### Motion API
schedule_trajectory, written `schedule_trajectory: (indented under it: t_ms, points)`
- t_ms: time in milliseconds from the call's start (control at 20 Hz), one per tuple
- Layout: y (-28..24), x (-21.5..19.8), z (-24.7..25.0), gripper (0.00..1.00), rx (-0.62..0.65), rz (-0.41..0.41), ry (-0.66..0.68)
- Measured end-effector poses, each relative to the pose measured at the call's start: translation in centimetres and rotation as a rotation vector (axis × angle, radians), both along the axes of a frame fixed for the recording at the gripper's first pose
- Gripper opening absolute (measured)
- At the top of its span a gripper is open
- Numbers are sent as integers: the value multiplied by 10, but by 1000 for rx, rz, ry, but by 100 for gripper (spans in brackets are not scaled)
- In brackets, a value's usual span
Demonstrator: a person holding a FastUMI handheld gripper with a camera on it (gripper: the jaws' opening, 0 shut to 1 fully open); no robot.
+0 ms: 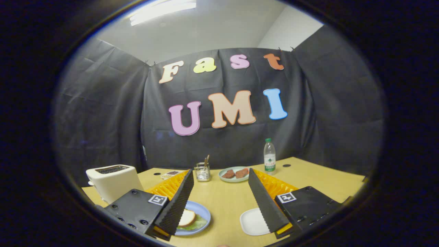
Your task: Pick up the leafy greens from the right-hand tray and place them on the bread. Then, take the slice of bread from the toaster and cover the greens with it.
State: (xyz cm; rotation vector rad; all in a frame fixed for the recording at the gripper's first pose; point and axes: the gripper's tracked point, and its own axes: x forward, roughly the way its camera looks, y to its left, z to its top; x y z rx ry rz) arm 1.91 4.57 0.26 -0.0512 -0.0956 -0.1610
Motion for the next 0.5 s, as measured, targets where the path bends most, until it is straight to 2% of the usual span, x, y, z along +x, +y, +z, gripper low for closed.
schedule_trajectory:
  t_ms: [250,500]
  points:
    - [7,5,54,100,-87,38,-66]
    - [4,14,46,100,-149,68,-6]
